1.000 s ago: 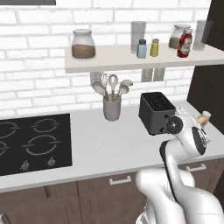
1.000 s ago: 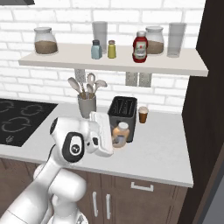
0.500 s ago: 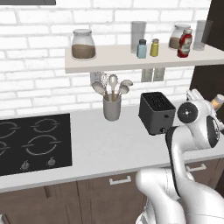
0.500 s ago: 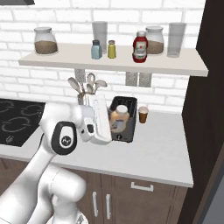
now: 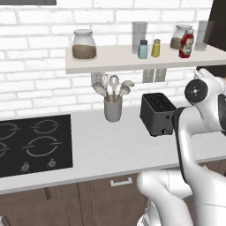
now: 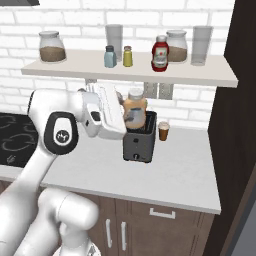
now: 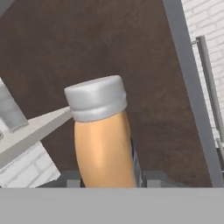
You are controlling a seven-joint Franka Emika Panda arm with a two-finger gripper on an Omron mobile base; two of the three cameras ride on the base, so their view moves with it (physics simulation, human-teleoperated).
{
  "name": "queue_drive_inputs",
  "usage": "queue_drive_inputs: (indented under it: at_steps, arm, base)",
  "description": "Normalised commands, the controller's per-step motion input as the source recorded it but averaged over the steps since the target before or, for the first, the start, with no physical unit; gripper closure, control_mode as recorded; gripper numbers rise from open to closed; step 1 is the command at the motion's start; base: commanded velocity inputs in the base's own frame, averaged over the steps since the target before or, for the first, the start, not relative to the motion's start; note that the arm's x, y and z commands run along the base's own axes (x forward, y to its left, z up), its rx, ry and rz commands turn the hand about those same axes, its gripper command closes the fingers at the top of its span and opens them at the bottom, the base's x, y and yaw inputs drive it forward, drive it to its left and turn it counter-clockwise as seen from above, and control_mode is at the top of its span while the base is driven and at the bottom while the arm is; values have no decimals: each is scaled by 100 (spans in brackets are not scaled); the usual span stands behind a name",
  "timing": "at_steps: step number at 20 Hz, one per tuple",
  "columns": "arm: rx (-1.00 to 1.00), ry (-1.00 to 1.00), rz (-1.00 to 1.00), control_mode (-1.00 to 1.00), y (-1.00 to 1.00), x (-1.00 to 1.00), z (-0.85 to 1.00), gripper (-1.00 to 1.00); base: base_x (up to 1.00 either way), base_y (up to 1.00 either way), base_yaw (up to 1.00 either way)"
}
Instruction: Put the shaker and condiment bottle from the counter next to their counterparts in the cabinet.
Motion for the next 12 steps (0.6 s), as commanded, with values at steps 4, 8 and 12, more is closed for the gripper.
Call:
queue_drive_inputs:
  at_steps: [4,8,12]
  arm:
    - [-14,16,2,-100,0,-11,89,100]
    - [-14,14,4,-100,0,-11,79,100]
    - [-12,12,13,-100,-6,-18,66,100]
  base:
    - [0,0,0]
    - [0,0,0]
    - [0,0,0]
